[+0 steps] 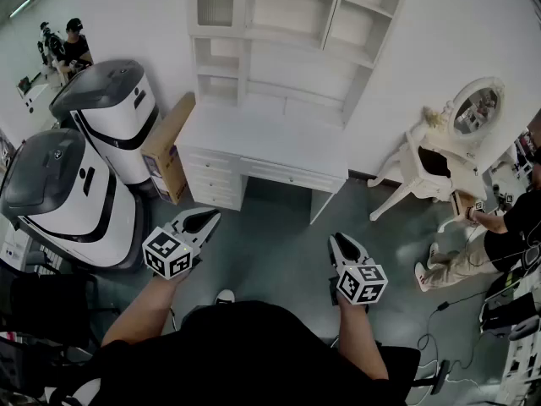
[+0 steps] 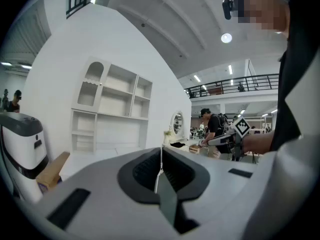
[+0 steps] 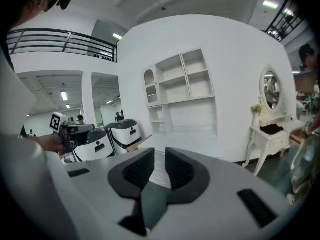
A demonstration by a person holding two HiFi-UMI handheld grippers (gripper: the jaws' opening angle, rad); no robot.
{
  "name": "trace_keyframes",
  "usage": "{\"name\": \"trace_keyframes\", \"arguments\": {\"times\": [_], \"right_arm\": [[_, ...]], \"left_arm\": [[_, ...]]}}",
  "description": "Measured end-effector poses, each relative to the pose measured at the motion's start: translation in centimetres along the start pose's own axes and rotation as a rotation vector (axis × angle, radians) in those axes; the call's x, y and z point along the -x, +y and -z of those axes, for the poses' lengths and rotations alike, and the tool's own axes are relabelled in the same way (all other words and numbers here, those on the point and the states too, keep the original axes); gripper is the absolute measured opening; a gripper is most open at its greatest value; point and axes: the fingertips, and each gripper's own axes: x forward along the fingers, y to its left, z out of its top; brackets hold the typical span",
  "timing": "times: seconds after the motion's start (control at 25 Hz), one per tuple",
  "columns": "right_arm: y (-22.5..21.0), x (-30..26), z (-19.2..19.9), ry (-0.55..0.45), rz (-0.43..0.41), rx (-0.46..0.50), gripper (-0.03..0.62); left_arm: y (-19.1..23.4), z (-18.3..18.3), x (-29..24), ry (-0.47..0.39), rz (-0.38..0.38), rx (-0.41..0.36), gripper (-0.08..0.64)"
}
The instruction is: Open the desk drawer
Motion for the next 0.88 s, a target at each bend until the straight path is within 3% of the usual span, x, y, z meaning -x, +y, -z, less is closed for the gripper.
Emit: {"name": "trace_keyframes", "arguments": {"times": [0.4, 0.88], "right_arm": [[1.7, -4.1, -0.7, 0.007, 0.025, -0.006, 0.064], [2.5, -8.1, -3.2, -0.014, 0.134, -0.009, 0.043]], "left_arm": [[4.6, 0.1, -1.2, 0.008, 0.048, 0.004, 0.017], [11.7, -0.1, -4.1, 0.012, 0.134, 0.021, 0.017]]}}
